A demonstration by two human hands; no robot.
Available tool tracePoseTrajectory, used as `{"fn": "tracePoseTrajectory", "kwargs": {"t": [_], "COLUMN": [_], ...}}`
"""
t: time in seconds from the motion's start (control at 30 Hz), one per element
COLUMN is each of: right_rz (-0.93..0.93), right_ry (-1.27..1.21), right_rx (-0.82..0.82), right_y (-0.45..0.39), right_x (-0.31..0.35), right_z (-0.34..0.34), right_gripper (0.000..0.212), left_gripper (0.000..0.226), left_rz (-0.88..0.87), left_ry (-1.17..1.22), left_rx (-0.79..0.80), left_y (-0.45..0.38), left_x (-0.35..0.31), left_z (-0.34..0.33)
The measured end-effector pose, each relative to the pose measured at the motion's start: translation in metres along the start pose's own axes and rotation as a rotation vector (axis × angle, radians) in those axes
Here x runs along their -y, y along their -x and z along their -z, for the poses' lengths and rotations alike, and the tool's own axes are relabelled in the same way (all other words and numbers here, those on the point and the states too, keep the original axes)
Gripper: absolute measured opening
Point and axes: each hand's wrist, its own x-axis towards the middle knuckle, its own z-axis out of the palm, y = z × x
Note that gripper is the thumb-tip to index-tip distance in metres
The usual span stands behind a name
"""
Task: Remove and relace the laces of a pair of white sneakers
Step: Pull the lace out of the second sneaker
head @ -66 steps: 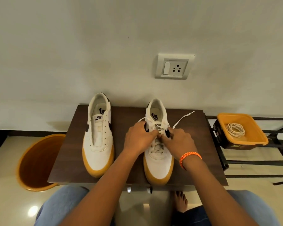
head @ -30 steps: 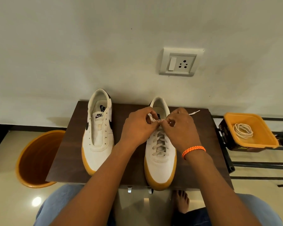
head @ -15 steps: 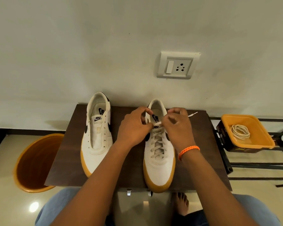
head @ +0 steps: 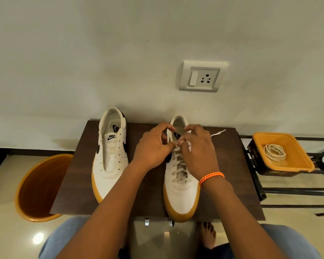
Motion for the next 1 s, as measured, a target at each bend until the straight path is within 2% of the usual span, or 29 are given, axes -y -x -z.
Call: {"fn": "tracePoseTrajectory", "kwargs": {"t": [0.1, 0.27, 0.4, 0.47, 0.53, 0.6, 0.7, 0.77, 0.83, 0.9, 1.0], "right_rz": [-0.035, 0.013, -0.013, -0.09, -0.231, -0.31, -0.22, -0.05, 0.047, 0.038, 0.009], "right_ry": [-0.05, 0.032, -0.021, -0.187, -0.435, -0.527, -0.236, -0.025, 0.127, 0.199, 0.155], "right_rx": [-0.017, 0.108, 0.11, 0.062, -0.076, -0.217, -0.234, -0.139, -0.018, 0.065, 0.075], "right_y": [-0.006, 0.002, 0.0, -0.003, -0.008, -0.011, -0.008, -0.003, 0.002, 0.004, 0.004], "right_x": [-0.004, 0.001, -0.002, 0.0, 0.003, 0.001, 0.0, 0.003, 0.009, 0.008, 0.003], "right_z": [0.009, 0.0, -0.005, -0.001, 0.01, 0.021, 0.027, 0.018, 0.008, 0.001, -0.003], "right_gripper": [0.021, 0.014, 0.01, 0.015, 0.023, 0.026, 0.013, 0.033, 0.032, 0.022, 0.018], "left_gripper": [0.041, 0.038, 0.038, 0.038, 0.037, 0.035, 0.034, 0.034, 0.034, 0.034, 0.035], "left_rz": [0.005, -0.002, 0.0, 0.005, 0.009, 0.018, 0.015, 0.008, 0.0, -0.004, -0.005], "left_ry": [0.009, 0.043, 0.057, 0.061, 0.062, 0.067, 0.079, 0.085, 0.083, 0.077, 0.068], "left_rx": [0.01, 0.019, 0.029, 0.034, 0.036, 0.037, 0.039, 0.041, 0.039, 0.035, 0.034], "left_y": [-0.001, -0.001, -0.002, -0.002, -0.003, -0.004, -0.003, -0.003, -0.003, -0.003, -0.003], "left_x": [-0.001, 0.001, 0.002, 0.002, 0.001, 0.001, 0.001, 0.001, 0.001, 0.002, 0.002], "left_z": [0.0, 0.0, 0.001, 0.001, 0.002, 0.003, 0.003, 0.002, 0.002, 0.002, 0.003]}}
